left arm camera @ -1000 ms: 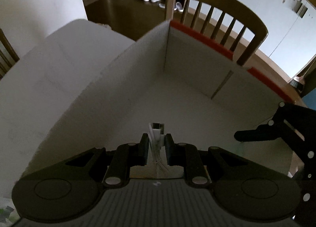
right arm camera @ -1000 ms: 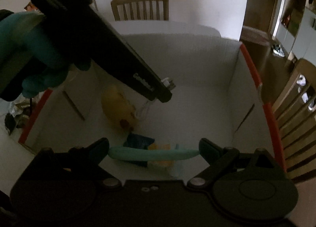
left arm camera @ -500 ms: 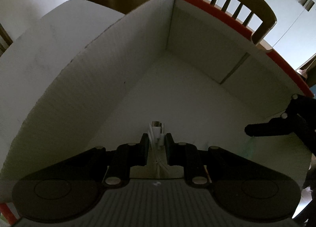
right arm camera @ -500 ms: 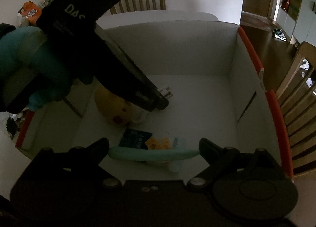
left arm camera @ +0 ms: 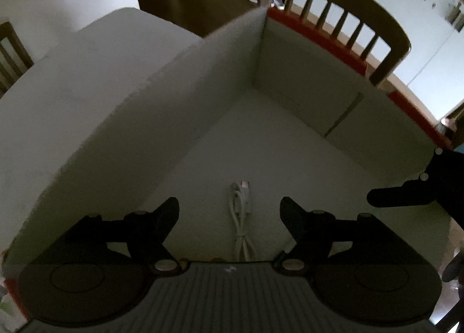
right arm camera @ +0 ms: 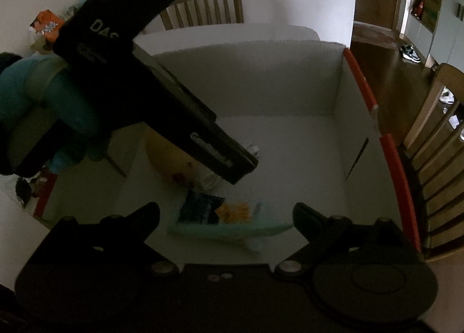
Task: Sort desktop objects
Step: 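Open the left tool to drop the cable while the right tool releases the strip into the box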
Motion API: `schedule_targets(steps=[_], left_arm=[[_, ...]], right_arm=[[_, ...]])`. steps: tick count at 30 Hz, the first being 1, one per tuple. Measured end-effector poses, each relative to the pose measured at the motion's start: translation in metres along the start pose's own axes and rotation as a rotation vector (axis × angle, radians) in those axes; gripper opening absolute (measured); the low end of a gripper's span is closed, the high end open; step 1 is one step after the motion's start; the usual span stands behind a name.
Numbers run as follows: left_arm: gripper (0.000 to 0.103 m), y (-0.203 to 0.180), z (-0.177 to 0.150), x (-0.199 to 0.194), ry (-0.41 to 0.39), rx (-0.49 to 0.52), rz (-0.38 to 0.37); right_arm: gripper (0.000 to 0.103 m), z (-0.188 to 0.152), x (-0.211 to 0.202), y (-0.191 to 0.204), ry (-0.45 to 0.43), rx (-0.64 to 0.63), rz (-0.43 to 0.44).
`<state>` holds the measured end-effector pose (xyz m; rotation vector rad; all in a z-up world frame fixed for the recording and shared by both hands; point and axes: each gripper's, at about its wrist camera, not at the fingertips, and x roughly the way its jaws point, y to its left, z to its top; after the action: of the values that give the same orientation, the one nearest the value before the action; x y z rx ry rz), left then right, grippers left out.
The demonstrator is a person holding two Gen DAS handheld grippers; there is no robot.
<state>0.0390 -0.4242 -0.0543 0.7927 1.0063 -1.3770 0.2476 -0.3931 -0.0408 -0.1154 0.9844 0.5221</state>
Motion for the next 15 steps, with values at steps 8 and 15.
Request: schedule_targets(steps=[8,15], left_arm=[[0.076,0.000,-0.010,-0.041,-0.101,-0.039,-0.006],[0.076,-0.001,-0.027,-0.080,-0.177,-0.064,0.008]], right_arm=[[0.099,0.002,-0.024,0.005,-0.063,-0.014,0.007],[0.099,0.003,-0.040,0.017,-0.095,-0.042,0.020]])
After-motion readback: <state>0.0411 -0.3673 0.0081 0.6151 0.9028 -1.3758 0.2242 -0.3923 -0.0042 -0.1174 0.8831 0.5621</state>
